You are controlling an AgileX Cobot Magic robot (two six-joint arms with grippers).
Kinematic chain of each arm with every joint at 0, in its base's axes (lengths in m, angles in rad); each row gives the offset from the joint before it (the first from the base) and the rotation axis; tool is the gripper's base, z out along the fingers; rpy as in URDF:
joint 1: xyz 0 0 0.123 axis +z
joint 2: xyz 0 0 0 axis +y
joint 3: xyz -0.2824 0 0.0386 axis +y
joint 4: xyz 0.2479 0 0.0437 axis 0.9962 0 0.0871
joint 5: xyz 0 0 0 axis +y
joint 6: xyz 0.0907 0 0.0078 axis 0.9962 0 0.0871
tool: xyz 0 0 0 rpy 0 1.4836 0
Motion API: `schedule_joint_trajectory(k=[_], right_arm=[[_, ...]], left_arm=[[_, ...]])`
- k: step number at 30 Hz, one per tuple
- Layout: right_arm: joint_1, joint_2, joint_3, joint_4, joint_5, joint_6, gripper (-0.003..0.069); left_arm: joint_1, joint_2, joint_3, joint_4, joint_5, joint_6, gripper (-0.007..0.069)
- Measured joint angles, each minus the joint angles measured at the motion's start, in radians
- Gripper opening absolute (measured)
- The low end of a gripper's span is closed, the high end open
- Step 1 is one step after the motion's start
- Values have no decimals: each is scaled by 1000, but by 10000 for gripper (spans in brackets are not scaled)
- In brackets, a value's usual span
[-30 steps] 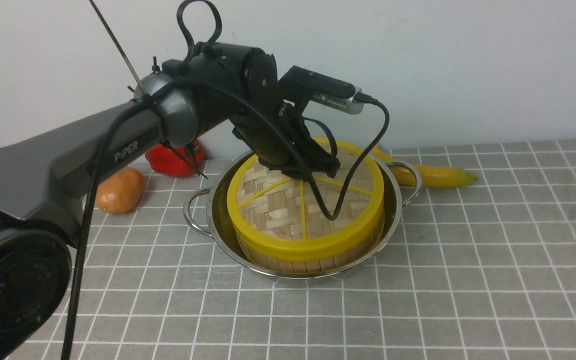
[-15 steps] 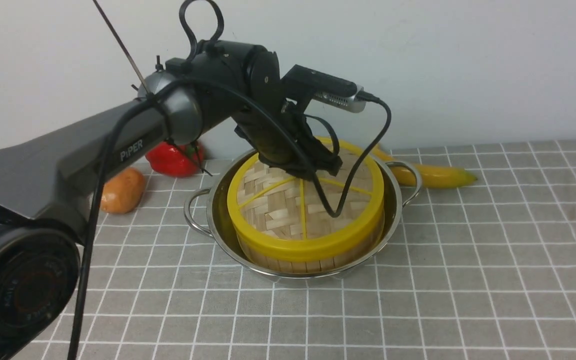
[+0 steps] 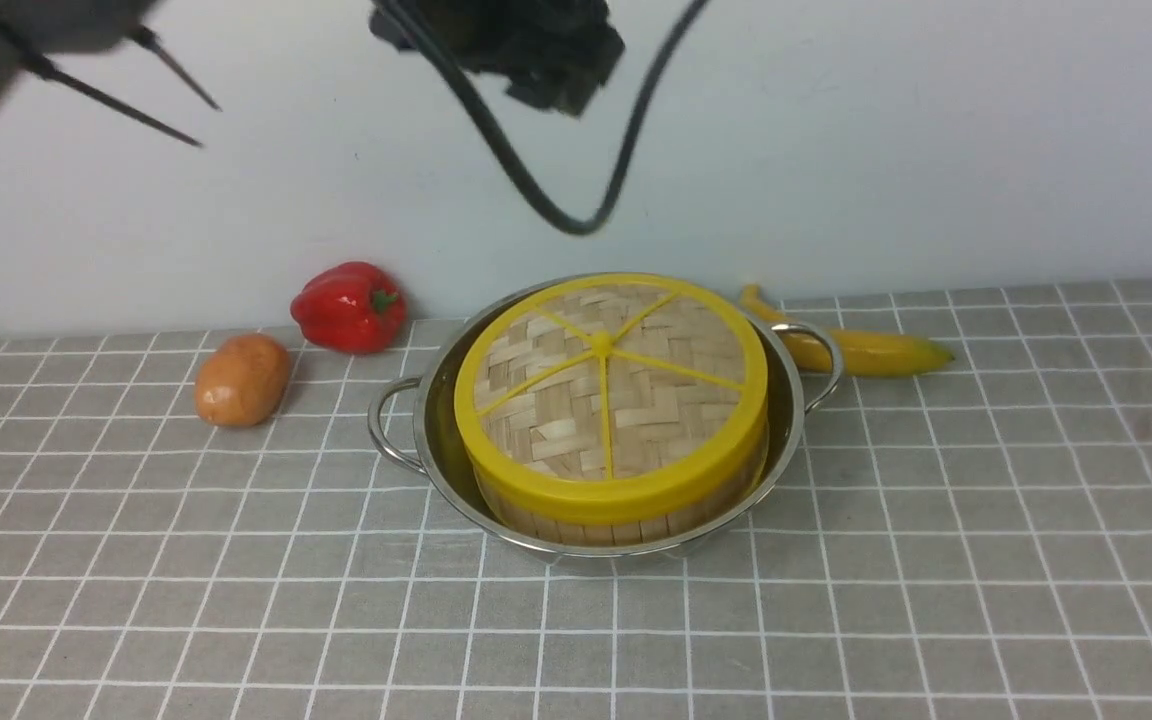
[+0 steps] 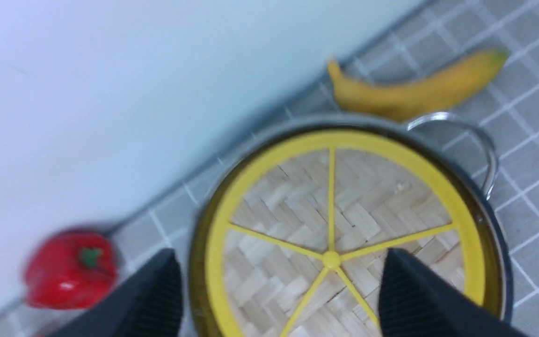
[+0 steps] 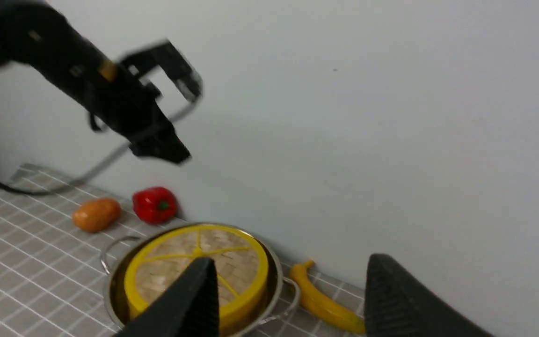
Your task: Place the steamer in the pot on the grey tablecloth, and put the lid on the steamer.
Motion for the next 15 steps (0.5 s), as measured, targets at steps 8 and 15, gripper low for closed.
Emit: schedule_joint_trajectory(k=[8, 15], right_arm=[[0, -338, 461, -198, -111, 82, 205], [0, -568, 736, -210, -120, 195, 151]], left_arm=[[0, -333, 51, -42, 5, 74, 4], [0, -582, 307, -53, 5, 76, -23]])
